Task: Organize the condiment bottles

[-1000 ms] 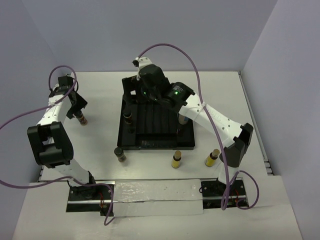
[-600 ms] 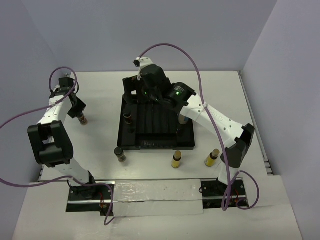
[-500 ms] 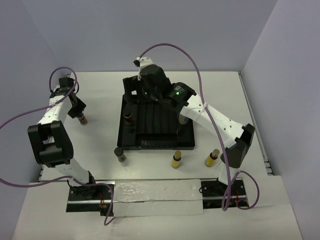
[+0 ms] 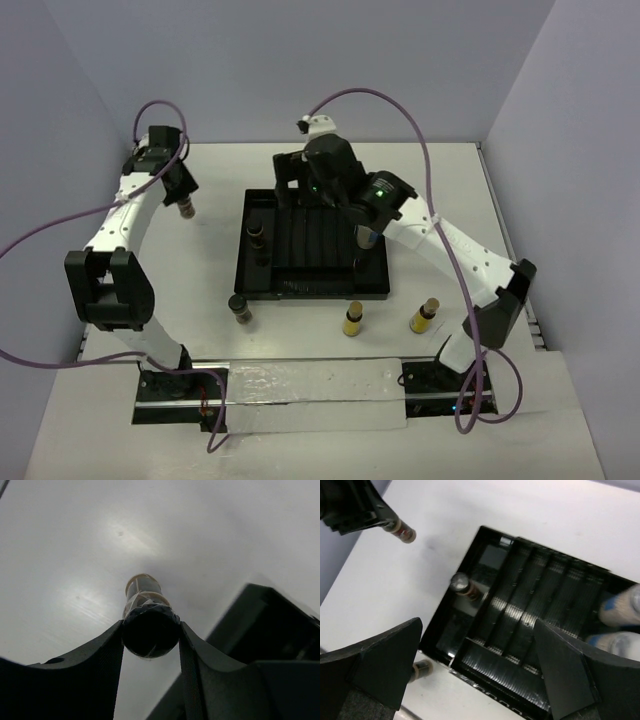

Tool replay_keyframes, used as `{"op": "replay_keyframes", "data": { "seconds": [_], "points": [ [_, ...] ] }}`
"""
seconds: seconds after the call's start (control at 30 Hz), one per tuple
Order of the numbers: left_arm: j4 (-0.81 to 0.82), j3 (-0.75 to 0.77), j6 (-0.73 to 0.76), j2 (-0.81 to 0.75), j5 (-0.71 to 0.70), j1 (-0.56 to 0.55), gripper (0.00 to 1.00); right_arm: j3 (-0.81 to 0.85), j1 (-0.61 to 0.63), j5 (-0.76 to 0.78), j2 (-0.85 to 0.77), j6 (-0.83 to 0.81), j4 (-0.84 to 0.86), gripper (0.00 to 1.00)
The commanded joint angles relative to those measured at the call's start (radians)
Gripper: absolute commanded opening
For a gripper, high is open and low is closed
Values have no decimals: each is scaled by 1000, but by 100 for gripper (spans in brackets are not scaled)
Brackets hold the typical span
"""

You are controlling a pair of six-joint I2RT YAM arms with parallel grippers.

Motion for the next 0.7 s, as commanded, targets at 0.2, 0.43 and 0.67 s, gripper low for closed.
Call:
{"op": "replay_keyframes", "data": {
  "seconds": [0.2,0.43,0.67],
  "points": [
    [-33,314,89,138,19,-239,10,-289,-143,160,-377,72,-21,100],
    [-34,341,94,237,47,-303,10,-364,-169,224,-464,78,-83,100],
    [1,253,82,251,54,-336,10,-422,-198,230,-477,87,-102,100]
  ]
}}
